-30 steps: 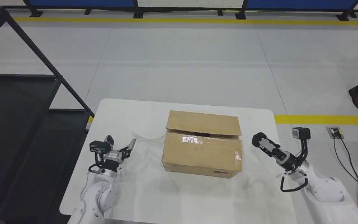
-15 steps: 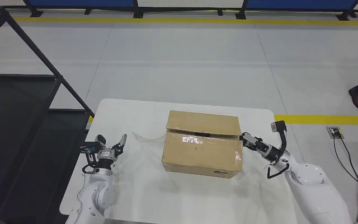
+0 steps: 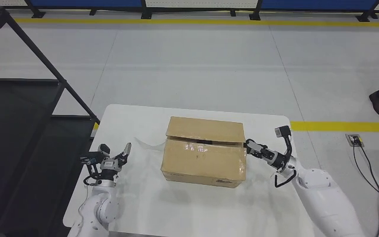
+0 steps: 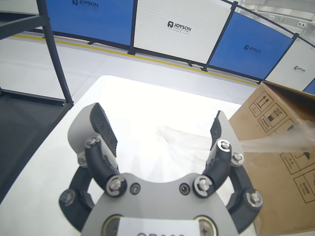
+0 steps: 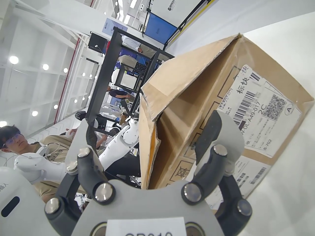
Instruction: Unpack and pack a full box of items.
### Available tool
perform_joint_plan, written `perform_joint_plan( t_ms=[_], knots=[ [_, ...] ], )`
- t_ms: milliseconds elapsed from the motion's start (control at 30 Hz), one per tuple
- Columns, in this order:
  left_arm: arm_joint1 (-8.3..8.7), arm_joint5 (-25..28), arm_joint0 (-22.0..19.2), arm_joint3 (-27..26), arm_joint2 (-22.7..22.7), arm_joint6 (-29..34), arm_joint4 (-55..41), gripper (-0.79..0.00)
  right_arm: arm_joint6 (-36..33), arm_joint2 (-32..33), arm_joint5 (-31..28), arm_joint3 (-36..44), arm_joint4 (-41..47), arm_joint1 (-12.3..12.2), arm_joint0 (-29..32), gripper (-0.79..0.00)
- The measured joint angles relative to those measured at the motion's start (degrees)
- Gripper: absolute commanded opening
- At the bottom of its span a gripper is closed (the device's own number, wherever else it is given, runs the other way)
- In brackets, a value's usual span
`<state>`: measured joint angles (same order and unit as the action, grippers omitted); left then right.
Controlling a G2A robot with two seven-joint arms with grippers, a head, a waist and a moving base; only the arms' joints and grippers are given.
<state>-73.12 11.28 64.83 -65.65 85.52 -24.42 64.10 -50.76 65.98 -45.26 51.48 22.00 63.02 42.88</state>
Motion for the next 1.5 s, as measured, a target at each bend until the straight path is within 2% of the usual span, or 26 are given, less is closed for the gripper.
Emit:
perform_joint_plan(
  t_ms=[233,433,800,1000,1200,1300,1500],
  knots=[
    [0.1,0.69,1.0,-0.85,-0.19,-0.15,1.11,0.0,0.15,-1.65,-0.69,-0.84,-0.91,0.72,-1.58,0.0],
    [0.07,1.72,1.78,-3.04,0.09,-0.66,-0.43,0.0,-3.13,0.89,-3.86,2.67,1.93,-0.29,0.92,0.0],
    [-0.01,2.98,1.93,-6.78,-1.72,0.46,1.7,0.0,-8.13,1.7,-0.15,17.03,8.28,-2.96,7.45,0.0],
    [0.16,5.98,3.4,-11.07,-2.72,-0.02,3.98,0.0,-11.94,1.71,3.63,28.14,10.82,-6.03,11.65,0.0],
    [1.12,14.6,7.34,-17.01,-1.86,-1.97,7.67,0.0,-11.06,-0.38,2.75,36.93,5.19,-10.05,16.07,0.0],
    [1.89,20.89,9.14,-18.62,-0.44,-1.52,9.08,0.0,-8.46,-2.54,0.16,37.63,1.27,-12.12,16.72,0.0],
    [3.76,34.41,11.16,-19.62,2.58,3.41,14.61,0.0,-4.67,-8.74,-3.62,36.06,-3.39,-15.45,15.09,0.0]
  ],
)
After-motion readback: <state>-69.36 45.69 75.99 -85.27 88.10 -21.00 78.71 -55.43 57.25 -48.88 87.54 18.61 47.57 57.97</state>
